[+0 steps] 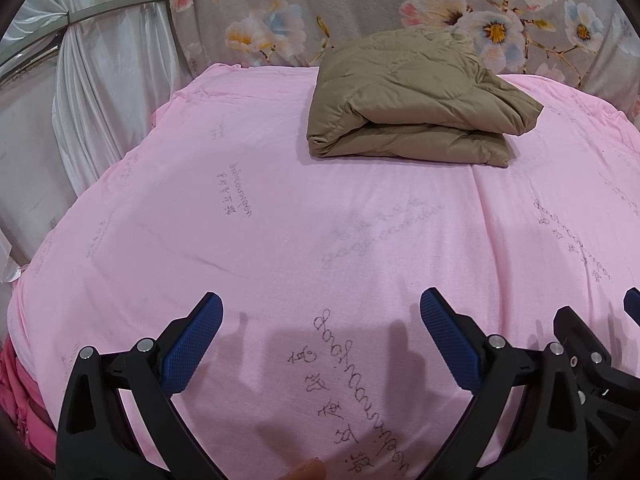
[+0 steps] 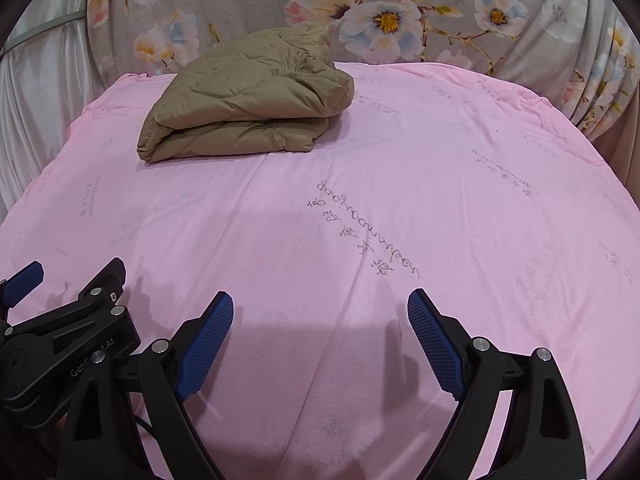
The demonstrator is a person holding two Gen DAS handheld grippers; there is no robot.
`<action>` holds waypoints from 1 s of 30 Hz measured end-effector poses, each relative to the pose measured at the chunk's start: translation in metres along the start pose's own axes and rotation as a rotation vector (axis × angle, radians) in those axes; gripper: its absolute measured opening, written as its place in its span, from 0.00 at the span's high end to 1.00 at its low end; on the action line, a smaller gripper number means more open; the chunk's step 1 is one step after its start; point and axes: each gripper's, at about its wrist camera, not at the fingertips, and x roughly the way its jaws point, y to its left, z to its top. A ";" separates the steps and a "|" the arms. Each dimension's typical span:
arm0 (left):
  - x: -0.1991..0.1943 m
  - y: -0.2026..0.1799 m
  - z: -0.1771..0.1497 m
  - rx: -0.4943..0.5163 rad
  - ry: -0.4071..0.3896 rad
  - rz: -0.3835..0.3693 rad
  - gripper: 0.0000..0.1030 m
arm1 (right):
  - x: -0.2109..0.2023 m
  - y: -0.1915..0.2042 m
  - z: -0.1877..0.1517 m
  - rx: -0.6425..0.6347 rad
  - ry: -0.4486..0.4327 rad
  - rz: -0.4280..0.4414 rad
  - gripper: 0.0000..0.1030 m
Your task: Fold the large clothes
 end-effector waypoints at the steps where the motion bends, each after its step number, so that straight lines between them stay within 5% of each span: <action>1: 0.000 0.000 0.000 0.000 0.000 0.000 0.06 | 0.000 0.000 0.000 0.000 0.000 0.000 0.16; 30: -0.001 0.000 0.001 0.002 0.004 -0.004 0.07 | -0.001 -0.003 0.000 0.000 -0.002 -0.005 0.16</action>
